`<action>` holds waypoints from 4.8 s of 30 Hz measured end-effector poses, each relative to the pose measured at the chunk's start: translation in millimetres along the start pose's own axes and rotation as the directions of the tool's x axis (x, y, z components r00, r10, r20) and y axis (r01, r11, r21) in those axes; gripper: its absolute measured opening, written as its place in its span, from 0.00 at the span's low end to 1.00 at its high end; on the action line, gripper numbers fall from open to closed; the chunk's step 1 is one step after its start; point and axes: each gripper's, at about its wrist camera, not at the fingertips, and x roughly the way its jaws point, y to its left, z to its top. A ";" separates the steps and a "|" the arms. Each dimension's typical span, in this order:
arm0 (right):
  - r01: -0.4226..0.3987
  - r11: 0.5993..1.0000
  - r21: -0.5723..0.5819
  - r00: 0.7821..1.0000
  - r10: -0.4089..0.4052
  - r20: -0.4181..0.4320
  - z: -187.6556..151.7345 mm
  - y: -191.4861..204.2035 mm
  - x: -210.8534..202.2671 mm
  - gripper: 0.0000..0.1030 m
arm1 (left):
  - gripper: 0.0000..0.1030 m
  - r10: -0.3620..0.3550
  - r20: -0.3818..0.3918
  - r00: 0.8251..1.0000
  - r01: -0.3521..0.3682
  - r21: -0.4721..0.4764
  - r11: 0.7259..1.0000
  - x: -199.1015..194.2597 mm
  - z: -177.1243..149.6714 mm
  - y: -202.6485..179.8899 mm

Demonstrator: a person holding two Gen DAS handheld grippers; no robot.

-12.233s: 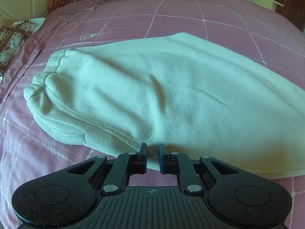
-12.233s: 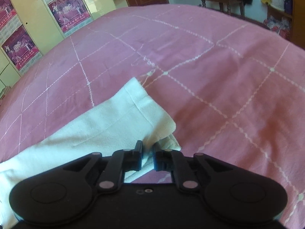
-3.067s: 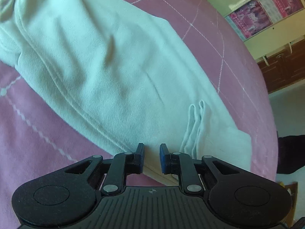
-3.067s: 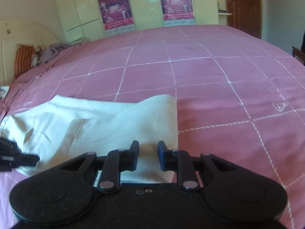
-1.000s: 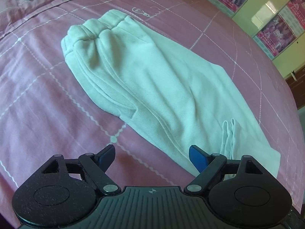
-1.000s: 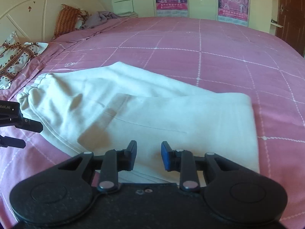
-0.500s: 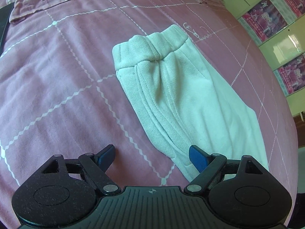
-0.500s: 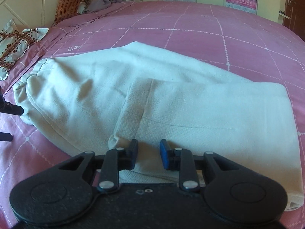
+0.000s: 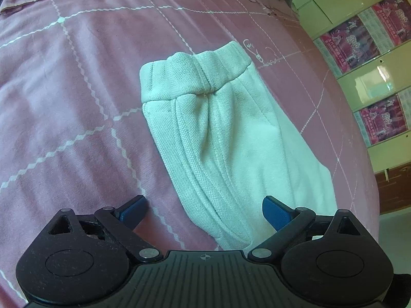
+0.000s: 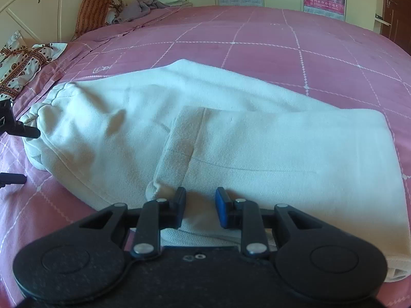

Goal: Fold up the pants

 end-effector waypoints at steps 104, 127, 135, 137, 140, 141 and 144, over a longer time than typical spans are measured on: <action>-0.096 0.795 0.599 0.993 0.036 0.111 -51.9 -133.1 -92.7 0.70 | 0.73 -0.043 -0.158 0.986 0.129 0.587 0.799 69.8 -149.6 -197.0; -0.113 0.966 0.232 0.972 0.059 0.226 4.5 -95.2 -113.4 0.25 | 0.73 -0.094 -0.109 0.990 0.140 0.579 0.803 63.5 -141.5 -206.4; -0.087 0.978 0.191 0.991 0.066 0.114 27.3 -140.3 -106.9 0.24 | 0.73 -0.066 -0.164 0.984 0.154 0.617 0.772 79.5 -156.6 -231.2; 0.014 0.984 0.180 1.000 -0.017 0.016 4.3 -150.5 -88.5 0.25 | 0.73 -0.026 -0.155 0.988 0.123 0.657 0.744 85.5 -166.6 -231.3; -0.101 0.925 0.367 0.995 0.101 0.018 -20.0 -161.7 -89.5 0.28 | 0.74 -0.032 -0.129 0.991 0.112 0.686 0.718 79.8 -167.2 -227.9; -0.179 0.863 0.472 0.983 0.179 0.045 -24.8 -170.7 -90.4 0.41 | 0.73 -0.037 -0.144 0.989 0.125 0.674 0.728 79.8 -162.4 -225.1; -0.228 0.788 0.572 0.972 0.214 0.092 -28.9 -179.8 -92.4 0.22 | 0.73 -0.042 -0.170 0.984 0.141 0.621 0.771 80.4 -146.4 -217.4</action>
